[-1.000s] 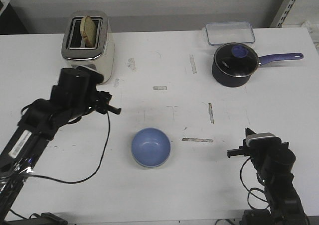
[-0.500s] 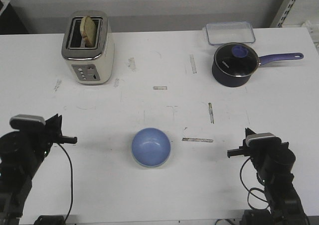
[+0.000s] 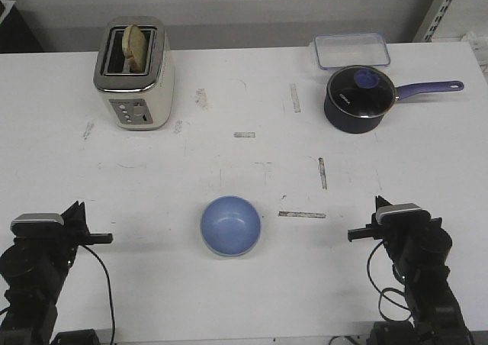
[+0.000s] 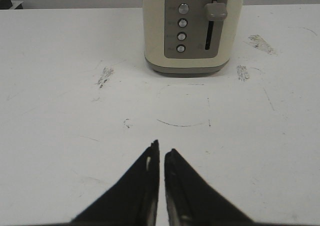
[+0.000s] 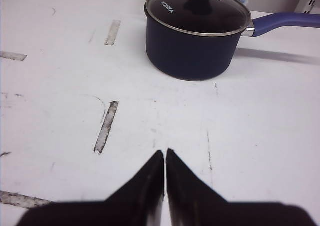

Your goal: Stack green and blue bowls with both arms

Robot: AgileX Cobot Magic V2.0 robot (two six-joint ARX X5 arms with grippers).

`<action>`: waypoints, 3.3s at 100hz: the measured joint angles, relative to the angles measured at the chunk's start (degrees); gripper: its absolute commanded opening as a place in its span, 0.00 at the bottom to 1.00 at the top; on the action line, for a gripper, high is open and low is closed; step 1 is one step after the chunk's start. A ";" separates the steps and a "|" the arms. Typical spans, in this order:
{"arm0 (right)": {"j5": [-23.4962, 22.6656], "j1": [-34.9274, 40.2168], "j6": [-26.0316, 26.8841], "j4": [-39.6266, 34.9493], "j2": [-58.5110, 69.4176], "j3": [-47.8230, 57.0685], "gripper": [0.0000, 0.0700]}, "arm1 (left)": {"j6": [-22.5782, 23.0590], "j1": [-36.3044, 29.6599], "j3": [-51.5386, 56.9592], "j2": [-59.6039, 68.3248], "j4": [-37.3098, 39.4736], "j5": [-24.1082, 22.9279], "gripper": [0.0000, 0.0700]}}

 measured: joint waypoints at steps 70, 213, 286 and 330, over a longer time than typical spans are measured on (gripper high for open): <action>0.00 0.02 0.00 0.02 0.00 0.00 0.00 | -1.44 -0.02 -0.55 -9.62 0.83 0.00 0.00; 0.00 0.02 0.00 0.48 -0.02 0.00 0.00 | -1.62 -2.99 -31.39 -28.04 20.06 -5.11 0.00; -0.04 0.02 7.06 14.29 -31.61 -26.84 0.00 | -1.62 -2.99 -31.39 -28.04 20.11 -5.11 0.00; -0.02 0.04 7.45 16.33 -31.43 -28.33 0.00 | -1.62 -2.99 -31.39 -28.04 20.06 -5.09 0.00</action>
